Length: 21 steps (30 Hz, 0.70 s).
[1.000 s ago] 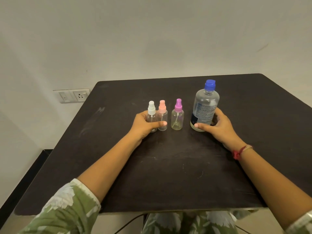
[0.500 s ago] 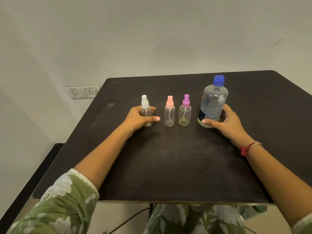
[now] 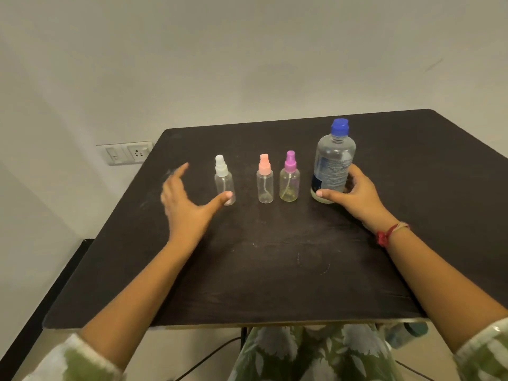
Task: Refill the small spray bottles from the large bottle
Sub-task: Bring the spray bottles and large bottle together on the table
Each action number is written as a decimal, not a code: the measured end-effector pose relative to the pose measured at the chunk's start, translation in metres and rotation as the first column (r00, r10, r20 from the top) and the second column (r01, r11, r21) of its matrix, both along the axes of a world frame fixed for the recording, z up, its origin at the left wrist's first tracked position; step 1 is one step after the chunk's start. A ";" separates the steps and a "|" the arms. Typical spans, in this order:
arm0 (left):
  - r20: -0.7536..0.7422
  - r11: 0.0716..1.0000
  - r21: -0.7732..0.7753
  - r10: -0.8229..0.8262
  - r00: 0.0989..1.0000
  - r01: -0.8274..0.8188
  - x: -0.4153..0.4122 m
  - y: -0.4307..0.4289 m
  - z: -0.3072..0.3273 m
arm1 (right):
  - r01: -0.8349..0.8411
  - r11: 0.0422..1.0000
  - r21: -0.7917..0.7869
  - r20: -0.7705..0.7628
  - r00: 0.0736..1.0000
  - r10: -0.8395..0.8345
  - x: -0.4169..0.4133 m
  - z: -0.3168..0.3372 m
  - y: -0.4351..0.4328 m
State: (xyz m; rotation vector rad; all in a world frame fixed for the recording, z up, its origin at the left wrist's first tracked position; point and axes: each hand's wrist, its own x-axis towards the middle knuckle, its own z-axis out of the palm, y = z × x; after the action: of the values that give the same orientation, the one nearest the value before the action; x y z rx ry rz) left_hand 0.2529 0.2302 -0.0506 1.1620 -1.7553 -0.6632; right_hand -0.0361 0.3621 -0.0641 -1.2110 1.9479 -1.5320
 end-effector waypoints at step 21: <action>0.855 0.962 -0.187 0.060 0.515 0.199 -0.150 0.010 0.078 | -0.007 1.000 -0.021 0.009 1.000 0.007 -0.004 -0.002 0.002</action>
State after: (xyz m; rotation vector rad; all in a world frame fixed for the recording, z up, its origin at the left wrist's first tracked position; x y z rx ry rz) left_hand 0.1028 0.2404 0.0271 1.3318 -2.6351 0.2242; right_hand -0.0404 0.3644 -0.0665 -1.2158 1.9249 -1.5556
